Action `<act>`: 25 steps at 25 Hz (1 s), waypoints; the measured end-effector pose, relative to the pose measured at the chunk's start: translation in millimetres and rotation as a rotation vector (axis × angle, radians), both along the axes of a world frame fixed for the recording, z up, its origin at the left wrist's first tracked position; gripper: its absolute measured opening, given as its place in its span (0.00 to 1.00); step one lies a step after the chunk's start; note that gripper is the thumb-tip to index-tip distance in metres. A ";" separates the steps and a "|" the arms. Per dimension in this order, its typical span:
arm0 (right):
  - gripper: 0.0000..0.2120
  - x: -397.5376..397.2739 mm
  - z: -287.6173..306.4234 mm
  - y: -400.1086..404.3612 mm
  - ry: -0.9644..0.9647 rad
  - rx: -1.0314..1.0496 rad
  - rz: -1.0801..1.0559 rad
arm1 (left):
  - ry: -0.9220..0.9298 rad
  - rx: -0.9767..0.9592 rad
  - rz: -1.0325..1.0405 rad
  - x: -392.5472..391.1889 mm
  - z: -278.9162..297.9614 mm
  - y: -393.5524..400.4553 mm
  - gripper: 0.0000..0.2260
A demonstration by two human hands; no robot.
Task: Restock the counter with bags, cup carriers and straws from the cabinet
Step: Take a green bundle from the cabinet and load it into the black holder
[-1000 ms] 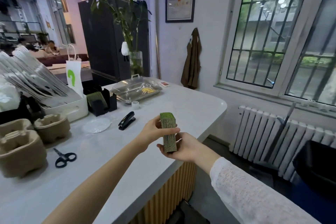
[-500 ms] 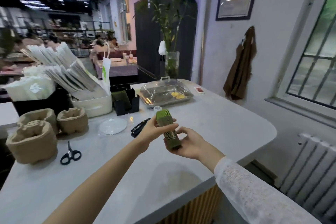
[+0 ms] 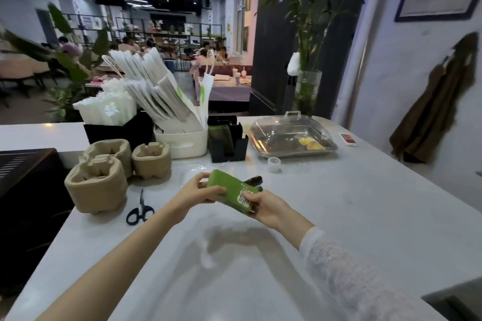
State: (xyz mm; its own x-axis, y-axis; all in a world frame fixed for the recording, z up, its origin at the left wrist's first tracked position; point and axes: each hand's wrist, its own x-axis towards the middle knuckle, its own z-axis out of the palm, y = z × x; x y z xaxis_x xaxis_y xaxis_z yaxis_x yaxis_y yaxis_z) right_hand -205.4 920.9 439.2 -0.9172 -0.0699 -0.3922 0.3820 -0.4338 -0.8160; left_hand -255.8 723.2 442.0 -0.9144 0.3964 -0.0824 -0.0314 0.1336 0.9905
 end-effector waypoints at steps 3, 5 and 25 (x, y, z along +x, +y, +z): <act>0.16 -43.6 -22.2 -25.9 0.068 0.152 -0.013 | -0.012 -0.030 0.064 -26.2 -18.4 -20.9 0.25; 0.17 -68.3 -37.7 -43.2 0.134 0.295 -0.013 | 0.013 -0.092 0.109 -43.7 -28.9 -34.5 0.21; 0.22 -140.8 -56.2 -95.8 0.792 1.441 0.413 | 0.490 -0.535 0.124 -106.0 -79.0 -81.9 0.28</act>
